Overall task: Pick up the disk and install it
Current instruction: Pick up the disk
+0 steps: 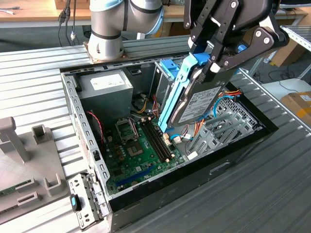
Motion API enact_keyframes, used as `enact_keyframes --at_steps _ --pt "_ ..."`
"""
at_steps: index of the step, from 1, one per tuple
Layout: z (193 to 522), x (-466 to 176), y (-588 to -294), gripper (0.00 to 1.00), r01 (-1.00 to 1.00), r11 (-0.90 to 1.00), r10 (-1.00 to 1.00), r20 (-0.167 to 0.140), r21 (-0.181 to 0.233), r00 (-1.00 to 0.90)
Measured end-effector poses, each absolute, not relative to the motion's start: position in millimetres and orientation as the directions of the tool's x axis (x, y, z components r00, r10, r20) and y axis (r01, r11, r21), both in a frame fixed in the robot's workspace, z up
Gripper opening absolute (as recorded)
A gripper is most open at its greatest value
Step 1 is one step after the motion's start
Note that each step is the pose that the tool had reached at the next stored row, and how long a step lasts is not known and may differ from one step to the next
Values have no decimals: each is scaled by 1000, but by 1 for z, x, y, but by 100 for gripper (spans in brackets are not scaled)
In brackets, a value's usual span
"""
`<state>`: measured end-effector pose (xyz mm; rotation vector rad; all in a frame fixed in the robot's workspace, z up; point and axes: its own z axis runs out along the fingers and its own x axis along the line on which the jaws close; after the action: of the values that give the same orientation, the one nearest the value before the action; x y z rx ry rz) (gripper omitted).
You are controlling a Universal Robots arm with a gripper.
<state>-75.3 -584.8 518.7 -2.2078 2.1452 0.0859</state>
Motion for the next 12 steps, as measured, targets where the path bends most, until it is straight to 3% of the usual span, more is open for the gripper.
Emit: enact_keyframes --at_steps 12 --pt "517 -41 -586 37 -999 -42 -996 -82 -23 44"
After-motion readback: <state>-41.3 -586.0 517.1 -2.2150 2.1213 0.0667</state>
